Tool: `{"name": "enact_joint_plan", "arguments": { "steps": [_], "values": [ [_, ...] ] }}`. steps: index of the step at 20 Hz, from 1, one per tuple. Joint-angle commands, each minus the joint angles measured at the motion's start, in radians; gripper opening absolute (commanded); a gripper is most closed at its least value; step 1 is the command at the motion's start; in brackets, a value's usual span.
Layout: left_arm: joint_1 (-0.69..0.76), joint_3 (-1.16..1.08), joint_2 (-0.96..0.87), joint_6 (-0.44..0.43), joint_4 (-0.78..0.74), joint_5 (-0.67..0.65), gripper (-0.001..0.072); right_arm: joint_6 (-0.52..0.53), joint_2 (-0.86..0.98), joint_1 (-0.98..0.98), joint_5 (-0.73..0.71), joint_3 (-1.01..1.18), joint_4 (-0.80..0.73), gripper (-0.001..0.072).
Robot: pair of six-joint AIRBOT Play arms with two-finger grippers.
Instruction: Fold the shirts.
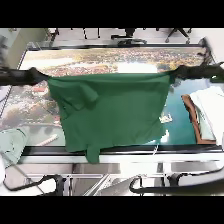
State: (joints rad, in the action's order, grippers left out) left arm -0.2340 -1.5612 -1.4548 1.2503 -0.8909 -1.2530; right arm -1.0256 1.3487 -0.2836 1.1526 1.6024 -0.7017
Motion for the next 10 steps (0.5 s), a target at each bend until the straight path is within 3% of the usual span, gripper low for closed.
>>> {"name": "enact_joint_plan", "arguments": {
  "steps": [1, 4, 10],
  "values": [
    [0.060, -0.119, -0.319, 0.048, -0.055, 0.064, 0.0015, 0.082, 0.199, 0.012, -0.135, -0.012, 0.112, 0.0019],
    [0.072, -0.321, -0.480, 0.098, -0.052, 0.044, 0.0015, 0.125, 0.254, 0.011, -0.201, 0.003, 0.199, 0.0020],
    [0.075, -0.407, -0.555, 0.123, -0.081, -0.010, 0.0015, 0.159, 0.268, 0.011, -0.183, 0.010, 0.117, 0.0020]
  ]
}}
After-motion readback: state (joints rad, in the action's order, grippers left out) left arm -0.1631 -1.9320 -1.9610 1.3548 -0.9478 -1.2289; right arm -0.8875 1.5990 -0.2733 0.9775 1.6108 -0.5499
